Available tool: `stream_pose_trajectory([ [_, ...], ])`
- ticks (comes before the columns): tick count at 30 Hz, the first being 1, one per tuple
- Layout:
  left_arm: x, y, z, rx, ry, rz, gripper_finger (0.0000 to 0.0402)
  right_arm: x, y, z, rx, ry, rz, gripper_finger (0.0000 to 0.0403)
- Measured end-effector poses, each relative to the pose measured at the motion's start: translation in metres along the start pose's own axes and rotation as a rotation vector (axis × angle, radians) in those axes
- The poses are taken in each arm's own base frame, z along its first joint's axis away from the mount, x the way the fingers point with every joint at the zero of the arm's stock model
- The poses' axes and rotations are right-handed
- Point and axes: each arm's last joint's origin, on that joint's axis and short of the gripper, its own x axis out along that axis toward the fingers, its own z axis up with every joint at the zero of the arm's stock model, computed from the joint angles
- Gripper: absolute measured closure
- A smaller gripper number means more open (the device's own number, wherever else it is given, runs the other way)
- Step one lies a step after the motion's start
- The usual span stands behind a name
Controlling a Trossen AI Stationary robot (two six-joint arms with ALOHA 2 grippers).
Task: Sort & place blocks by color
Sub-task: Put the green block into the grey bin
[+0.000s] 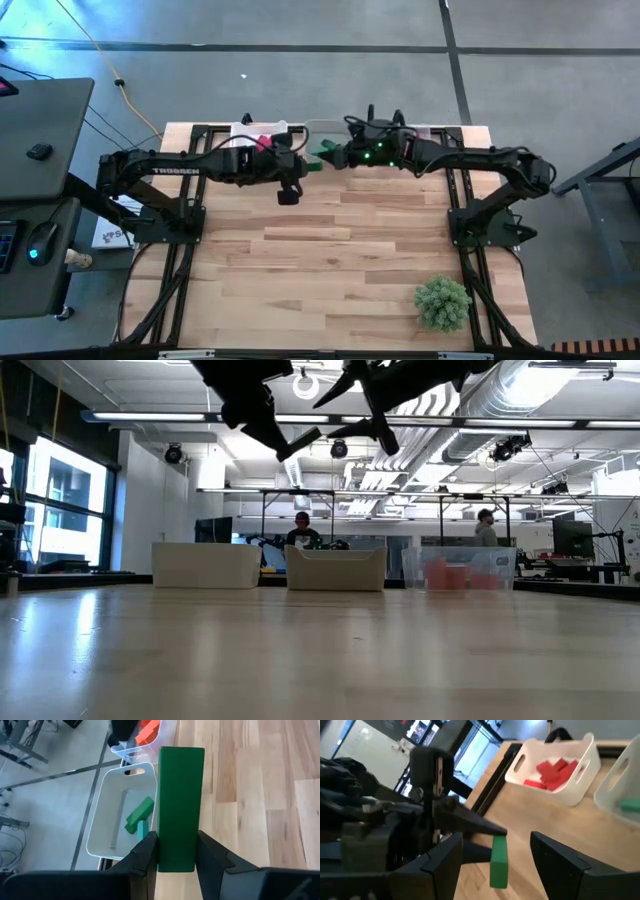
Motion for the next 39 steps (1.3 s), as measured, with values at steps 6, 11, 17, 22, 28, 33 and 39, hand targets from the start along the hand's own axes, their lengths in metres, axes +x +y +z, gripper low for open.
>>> stream_pose_trajectory([
  [6, -0.002, -0.005, 0.002, 0.0, -0.007, -0.002, 0.0323, 0.007, 0.003, -0.012, 0.021, 0.034, -0.002, 0.018],
  [11, -0.002, -0.006, 0.002, -0.023, -0.005, -0.003, 0.0323, 0.013, 0.004, -0.022, 0.034, 0.053, -0.022, 0.0181],
  [17, -0.002, -0.006, 0.002, -0.023, -0.003, -0.001, 0.0323, 0.018, 0.006, -0.032, 0.027, 0.083, -0.028, 0.0181],
  [22, -0.002, -0.006, 0.002, -0.028, -0.003, -0.001, 0.0323, 0.023, 0.003, -0.036, 0.023, 0.073, -0.056, 0.0188],
  [28, -0.002, -0.006, 0.002, -0.029, -0.002, -0.002, 0.0323, 0.028, 0.0, -0.037, 0.02, 0.066, -0.079, 0.0236],
  [33, -0.002, -0.006, 0.001, -0.03, 0.001, -0.002, 0.0323, 0.029, -0.001, -0.037, 0.001, 0.061, -0.077, 0.0292],
  [39, -0.002, -0.005, 0.001, -0.03, 0.004, 0.011, 0.0323, 0.03, 0.0, -0.034, -0.039, 0.043, -0.055, 0.037],
])
